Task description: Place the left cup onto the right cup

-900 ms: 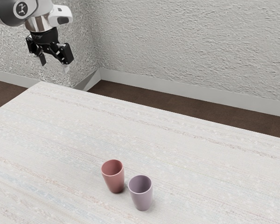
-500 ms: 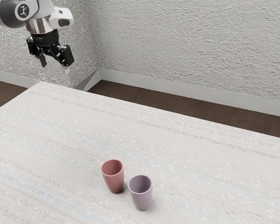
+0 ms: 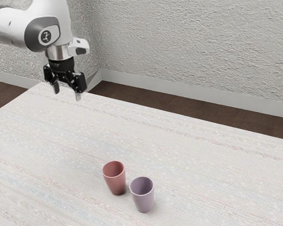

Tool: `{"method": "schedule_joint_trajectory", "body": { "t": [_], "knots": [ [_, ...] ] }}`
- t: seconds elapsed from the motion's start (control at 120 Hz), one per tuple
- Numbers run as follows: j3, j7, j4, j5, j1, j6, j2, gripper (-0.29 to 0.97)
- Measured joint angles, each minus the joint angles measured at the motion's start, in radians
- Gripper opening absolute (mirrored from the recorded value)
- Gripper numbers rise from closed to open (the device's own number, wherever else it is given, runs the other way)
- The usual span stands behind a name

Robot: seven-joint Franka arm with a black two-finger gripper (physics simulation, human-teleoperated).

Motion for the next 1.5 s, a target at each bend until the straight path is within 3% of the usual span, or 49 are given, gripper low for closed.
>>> {"method": "schedule_joint_trajectory", "body": {
  "t": [0.667,1.5],
  "knots": [
    [-0.056,-0.081,-0.223,-0.064,-0.011,0.108,0.002,0.68],
    [-0.105,-0.237,-0.323,-0.102,-0.033,0.233,0.070,0.68]
  ]
}}
